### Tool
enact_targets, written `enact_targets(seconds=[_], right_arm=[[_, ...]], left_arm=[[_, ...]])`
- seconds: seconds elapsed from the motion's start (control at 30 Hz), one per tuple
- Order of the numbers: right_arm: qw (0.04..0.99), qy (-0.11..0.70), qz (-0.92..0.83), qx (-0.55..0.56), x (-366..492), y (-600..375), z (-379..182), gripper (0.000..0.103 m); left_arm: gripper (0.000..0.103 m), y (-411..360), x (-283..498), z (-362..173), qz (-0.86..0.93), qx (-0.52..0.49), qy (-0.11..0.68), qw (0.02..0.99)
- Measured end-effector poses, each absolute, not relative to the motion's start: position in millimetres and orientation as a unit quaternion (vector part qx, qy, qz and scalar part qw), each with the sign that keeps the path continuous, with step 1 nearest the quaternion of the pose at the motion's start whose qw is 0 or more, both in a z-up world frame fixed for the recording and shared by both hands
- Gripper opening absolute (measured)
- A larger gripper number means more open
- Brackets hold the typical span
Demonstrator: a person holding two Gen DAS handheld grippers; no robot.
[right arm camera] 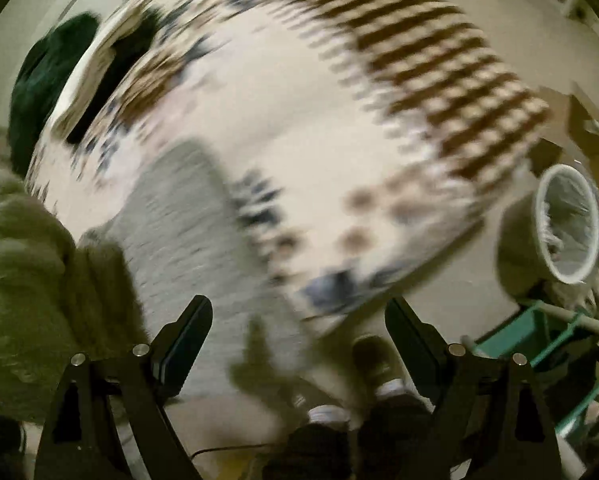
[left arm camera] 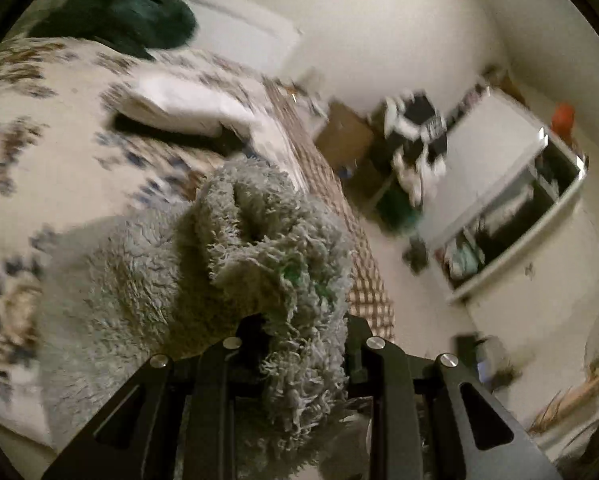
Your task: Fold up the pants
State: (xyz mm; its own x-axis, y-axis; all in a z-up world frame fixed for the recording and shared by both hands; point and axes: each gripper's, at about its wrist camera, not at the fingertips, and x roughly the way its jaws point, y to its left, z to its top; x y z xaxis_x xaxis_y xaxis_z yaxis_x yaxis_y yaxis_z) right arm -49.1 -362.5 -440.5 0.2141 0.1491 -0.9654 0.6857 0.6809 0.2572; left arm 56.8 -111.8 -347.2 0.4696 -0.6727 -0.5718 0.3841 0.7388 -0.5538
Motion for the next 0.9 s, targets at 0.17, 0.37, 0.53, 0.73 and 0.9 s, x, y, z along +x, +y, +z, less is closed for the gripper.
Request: enact_targets(seconds=[0.17, 0.37, 0.53, 0.73, 0.9], right_arm=[[0.694, 0.579, -0.233, 0.360, -77, -421, -432, 0.090], [0.694, 0.570, -0.235, 0.371, -79, -446, -427, 0.090], [0.703, 0.565, -0.201, 0.383, -64, -449, -422, 0.090], [0.712, 0.557, -0.068, 0.423, -4, -420, -424, 0.094], [0.703, 0.568, 0.011, 0.427, 45, -380, -451, 0.096]], left_arm=[[0.022, -183, 53, -381, -0.328, -0.110, 0.461, 0.817], [0.051, -204, 51, -369, -0.301, -0.084, 0.499, 0.808], [0.092, -196, 54, -328, -0.309, -0.089, 0.489, 0.811], [0.092, -107, 99, -324, -0.189, -0.089, 0.516, 0.831], [0.092, -26, 128, -378, -0.084, -0.085, 0.566, 0.816]])
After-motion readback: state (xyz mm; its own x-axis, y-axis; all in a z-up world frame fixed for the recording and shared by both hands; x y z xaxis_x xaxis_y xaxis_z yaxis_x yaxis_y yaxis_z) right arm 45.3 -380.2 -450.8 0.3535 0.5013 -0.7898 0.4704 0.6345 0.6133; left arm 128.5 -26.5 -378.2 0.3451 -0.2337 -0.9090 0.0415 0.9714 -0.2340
